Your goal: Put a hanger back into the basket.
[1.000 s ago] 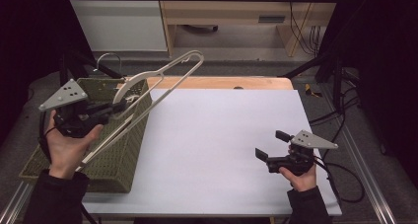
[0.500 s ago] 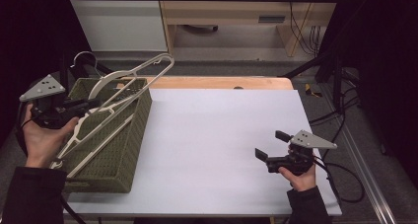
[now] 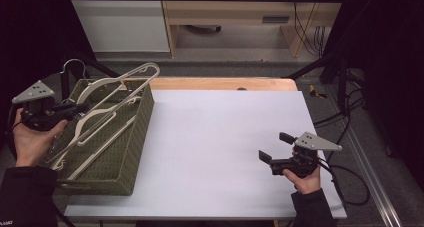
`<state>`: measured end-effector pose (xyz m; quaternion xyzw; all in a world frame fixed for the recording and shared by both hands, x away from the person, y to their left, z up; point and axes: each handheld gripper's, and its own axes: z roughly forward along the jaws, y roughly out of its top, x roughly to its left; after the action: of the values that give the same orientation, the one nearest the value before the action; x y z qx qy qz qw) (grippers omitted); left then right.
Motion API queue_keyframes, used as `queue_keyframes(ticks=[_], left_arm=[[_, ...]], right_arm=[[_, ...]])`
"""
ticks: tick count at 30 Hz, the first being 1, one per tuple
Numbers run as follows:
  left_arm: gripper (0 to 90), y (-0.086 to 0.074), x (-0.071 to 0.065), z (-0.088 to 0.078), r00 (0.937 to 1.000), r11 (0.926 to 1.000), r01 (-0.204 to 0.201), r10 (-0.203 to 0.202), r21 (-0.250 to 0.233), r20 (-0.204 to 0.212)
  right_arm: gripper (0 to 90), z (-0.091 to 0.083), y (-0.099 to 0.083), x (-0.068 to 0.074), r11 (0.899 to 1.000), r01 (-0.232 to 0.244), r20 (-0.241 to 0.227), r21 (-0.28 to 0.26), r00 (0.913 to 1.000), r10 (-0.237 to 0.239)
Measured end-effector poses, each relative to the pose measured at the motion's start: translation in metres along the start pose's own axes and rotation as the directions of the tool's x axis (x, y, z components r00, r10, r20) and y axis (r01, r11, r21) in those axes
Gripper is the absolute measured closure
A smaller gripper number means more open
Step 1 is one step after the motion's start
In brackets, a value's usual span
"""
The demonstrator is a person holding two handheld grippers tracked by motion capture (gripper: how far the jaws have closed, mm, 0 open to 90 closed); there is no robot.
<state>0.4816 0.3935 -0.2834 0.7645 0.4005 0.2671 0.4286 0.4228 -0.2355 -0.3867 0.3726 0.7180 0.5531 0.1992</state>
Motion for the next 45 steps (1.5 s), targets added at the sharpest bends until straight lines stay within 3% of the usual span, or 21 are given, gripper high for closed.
queue_keyframes(ticks=[7, 20, 24, 28, 38, 45], left_arm=[[85.1, -0.016, 0.017, -0.001, 0.9996, 0.9992, 0.025, -0.024, 0.031, -0.017], [85.2, -0.036, 0.03, 0.003, 0.9979, 0.9941, 0.061, -0.058, 0.09, -0.029], [85.3, -0.044, 0.031, 0.007, 0.9952, 0.989, 0.097, -0.094, 0.112, -0.025], [85.2, -0.052, 0.028, 0.012, 0.9901, 0.9828, 0.141, -0.139, 0.119, -0.022], [85.1, -0.065, 0.011, 0.038, 0.9818, 0.9678, 0.19, -0.189, 0.166, -0.017], [84.1, -0.076, 0.012, 0.046, 0.9649, 0.9515, 0.261, -0.262, 0.163, -0.014]], right_arm=[[1.9, 0.001, 0.0, 0.0, 1.0, 0.001, 0.0, 0.003, 1.0, -0.001], [1.8, 0.002, -0.001, 0.0, 1.0, 0.001, 0.0, 0.007, 1.0, -0.001], [1.8, 0.002, -0.001, 0.0, 1.0, 0.0, 0.002, 0.007, 1.0, 0.0], [1.8, 0.002, -0.001, 0.0, 1.0, 0.0, 0.002, 0.007, 1.0, 0.0], [1.8, 0.0, 0.0, 0.0, 1.0, 0.002, -0.001, 0.009, 1.0, -0.002], [1.8, 0.0, 0.0, 0.0, 1.0, 0.002, -0.003, 0.007, 1.0, -0.002]])
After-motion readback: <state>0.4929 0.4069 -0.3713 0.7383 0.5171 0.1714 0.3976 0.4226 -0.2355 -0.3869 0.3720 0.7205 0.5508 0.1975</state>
